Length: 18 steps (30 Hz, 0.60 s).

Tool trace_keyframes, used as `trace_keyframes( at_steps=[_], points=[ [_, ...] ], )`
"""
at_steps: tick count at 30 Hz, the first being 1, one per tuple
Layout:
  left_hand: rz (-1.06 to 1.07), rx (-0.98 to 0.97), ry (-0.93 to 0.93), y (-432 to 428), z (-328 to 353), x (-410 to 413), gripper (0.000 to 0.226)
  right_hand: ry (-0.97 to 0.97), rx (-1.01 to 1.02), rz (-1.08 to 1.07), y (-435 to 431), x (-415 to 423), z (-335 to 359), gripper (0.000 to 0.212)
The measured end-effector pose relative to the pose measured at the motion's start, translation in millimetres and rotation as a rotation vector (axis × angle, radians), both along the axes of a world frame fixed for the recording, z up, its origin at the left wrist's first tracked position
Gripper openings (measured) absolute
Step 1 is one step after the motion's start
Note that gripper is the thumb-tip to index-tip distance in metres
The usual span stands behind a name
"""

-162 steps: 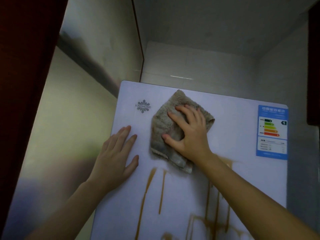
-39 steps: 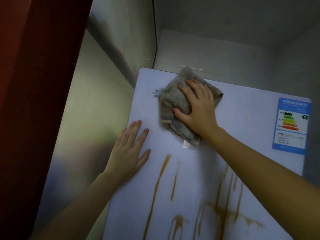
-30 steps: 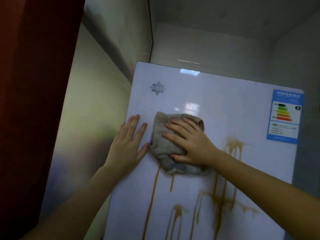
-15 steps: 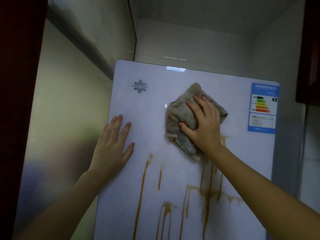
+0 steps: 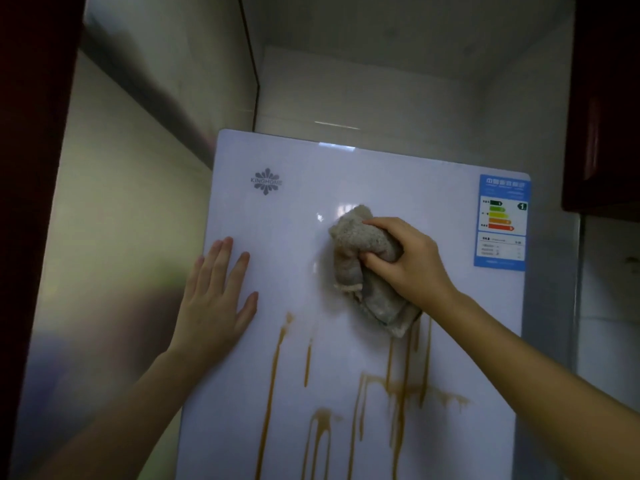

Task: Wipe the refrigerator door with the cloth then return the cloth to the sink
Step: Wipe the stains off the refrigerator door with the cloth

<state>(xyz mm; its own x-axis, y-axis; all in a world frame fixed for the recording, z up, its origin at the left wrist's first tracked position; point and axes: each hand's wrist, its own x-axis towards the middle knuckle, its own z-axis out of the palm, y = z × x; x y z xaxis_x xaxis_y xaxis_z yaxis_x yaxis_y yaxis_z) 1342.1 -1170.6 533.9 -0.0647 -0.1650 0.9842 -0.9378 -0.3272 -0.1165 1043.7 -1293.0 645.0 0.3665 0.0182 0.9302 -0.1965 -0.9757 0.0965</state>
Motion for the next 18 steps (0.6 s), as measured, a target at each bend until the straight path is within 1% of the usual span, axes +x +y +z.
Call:
trace_keyframes(
  at_steps=[3, 5, 6, 8, 10, 11, 14, 16, 18],
  points=[
    [0.007, 0.005, 0.005, 0, 0, -1, 0.066, 0.057, 0.158, 0.140, 17, -5, 16, 0.037],
    [0.009, 0.014, 0.008, 1, 1, 0, 0.066, 0.067, 0.192, 0.182, 23, -4, 27, 0.032],
    [0.009, 0.016, 0.007, 1, 1, 0, 0.066, 0.065, 0.190, 0.162, 24, -3, 31, 0.031],
    [0.009, 0.014, 0.002, 1, 1, 0, 0.065, 0.051, 0.145, 0.015, 17, 2, 36, 0.034],
    [0.012, 0.012, -0.001, 2, 1, 0, 0.065, 0.014, 0.054, -0.168, 7, 8, 36, 0.039],
    [0.013, 0.010, -0.002, 2, 1, 0, 0.065, -0.016, 0.001, -0.216, 4, 12, 34, 0.042],
    [0.015, 0.010, 0.002, 1, 1, 0, 0.065, -0.132, -0.140, -0.219, -2, 22, 28, 0.050],
    [0.022, 0.006, -0.002, 0, 1, 0, 0.065, -0.223, -0.184, -0.184, -5, 27, 25, 0.045],
    [0.021, -0.003, -0.011, -1, 0, 1, 0.065, -0.259, -0.214, -0.155, -8, 30, 23, 0.039]
  ],
)
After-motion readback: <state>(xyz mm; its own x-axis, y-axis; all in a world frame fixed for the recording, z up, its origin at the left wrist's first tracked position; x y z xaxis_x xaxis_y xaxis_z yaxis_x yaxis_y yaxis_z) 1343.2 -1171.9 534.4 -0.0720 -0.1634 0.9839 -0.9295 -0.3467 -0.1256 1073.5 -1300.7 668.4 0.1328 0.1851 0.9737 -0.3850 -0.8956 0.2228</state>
